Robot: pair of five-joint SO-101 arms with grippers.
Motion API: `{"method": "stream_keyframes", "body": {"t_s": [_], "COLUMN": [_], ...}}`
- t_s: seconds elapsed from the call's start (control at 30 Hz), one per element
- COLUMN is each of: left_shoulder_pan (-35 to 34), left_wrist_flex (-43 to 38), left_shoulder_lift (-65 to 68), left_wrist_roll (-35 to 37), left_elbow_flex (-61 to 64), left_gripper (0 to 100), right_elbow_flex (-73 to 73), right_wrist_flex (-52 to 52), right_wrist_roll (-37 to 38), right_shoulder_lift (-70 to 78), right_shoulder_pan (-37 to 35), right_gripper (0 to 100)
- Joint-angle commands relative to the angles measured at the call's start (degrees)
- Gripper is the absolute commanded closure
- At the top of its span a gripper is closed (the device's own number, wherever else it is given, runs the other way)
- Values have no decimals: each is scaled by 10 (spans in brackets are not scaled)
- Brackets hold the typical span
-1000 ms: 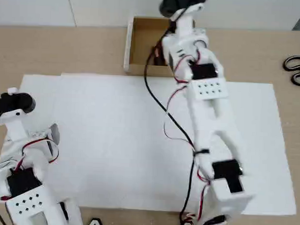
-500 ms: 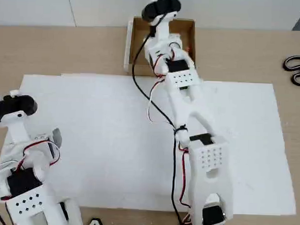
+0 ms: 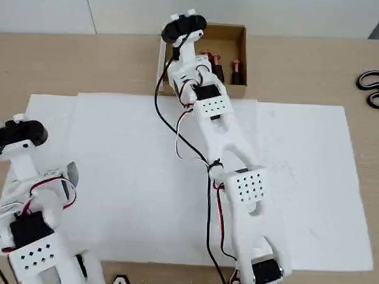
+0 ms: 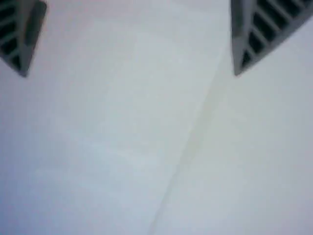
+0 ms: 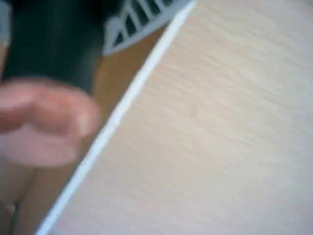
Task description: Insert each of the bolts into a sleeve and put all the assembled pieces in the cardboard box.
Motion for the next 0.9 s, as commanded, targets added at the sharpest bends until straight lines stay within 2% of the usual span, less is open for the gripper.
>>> {"method": "stream_keyframes", "body": {"t_s": [0.0,0.13,0.5,0.67,0.87], "left_shoulder_pan": [4,4,4,4,13], "left_wrist_flex": [2,3,18,25,74], "left_shoulder_lift": [-6,-6,-7,-7,-7], "left_wrist_roll": [4,4,3,3,2], "left_elbow_flex": [-1,-1,-7,-56,-138], "left_gripper": [746,746,746,746,746], "right_elbow_flex": [-55,-68,-135,-271,-462], "right_wrist_flex": [-12,-12,0,124,262], "right_wrist_roll": [-4,-4,-3,-3,-3], "right_shoulder_lift": [5,23,23,23,22], "right_shoulder_pan": [-3,-3,-3,1,9], "right_gripper": [901,817,815,813,813]}}
